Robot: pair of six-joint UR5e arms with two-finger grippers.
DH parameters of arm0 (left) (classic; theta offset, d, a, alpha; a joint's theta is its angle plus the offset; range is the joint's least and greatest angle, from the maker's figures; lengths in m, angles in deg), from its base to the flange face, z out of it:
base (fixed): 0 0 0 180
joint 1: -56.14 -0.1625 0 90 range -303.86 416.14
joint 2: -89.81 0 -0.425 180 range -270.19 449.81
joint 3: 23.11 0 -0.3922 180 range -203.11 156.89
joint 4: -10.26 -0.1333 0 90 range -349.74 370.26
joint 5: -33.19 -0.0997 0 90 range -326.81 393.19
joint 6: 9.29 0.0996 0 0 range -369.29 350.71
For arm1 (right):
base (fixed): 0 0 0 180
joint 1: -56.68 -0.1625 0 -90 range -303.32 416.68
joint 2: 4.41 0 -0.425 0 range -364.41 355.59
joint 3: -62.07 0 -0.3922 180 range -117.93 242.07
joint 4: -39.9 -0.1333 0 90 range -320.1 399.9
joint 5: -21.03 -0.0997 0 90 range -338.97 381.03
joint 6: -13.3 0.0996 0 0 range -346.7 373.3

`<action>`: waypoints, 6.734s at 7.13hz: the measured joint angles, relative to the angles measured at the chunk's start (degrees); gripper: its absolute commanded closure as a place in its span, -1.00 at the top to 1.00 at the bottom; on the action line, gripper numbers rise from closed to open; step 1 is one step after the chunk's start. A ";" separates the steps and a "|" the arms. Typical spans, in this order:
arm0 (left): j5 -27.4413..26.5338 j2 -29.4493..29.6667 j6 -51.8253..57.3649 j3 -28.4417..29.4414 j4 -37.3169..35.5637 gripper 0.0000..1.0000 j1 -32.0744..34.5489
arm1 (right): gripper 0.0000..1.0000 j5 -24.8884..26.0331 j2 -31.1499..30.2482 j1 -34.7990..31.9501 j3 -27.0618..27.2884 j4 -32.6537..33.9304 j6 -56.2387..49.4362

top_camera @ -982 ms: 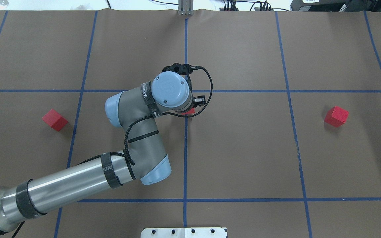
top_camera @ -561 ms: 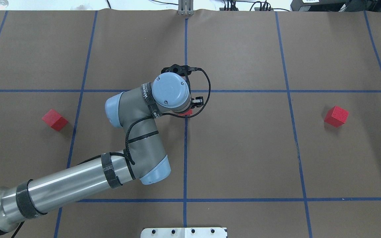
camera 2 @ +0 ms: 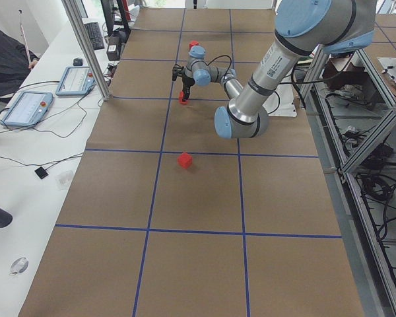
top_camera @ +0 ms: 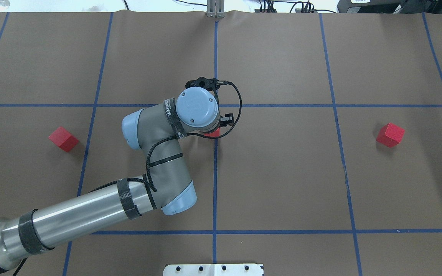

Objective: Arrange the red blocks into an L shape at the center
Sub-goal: 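Carry the center red cube slightly farther and set it down, then withdraw the left gripper while the right gripper reaches the far-side red cube, then grasp the red cube with the right gripper and lift it, then carry the red cube toward the center cube with the right gripper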

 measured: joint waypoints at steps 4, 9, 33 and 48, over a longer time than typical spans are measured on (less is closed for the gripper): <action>0.49 -1.06 1.55 -6.36 -2.16 1.00 2.71 | 0.99 -0.85 1.04 2.12 1.87 -1.53 0.07; 9.68 -19.78 16.97 -25.47 -6.98 1.00 16.02 | 0.99 -3.47 0.12 17.61 1.02 -24.89 -0.28; 18.48 -27.67 30.89 -27.25 -6.75 1.00 26.13 | -1.00 1.89 11.64 29.35 1.69 -23.02 17.07; 23.03 -34.98 38.75 -21.18 1.99 1.00 31.96 | -1.00 34.07 50.97 63.33 -7.21 3.81 71.12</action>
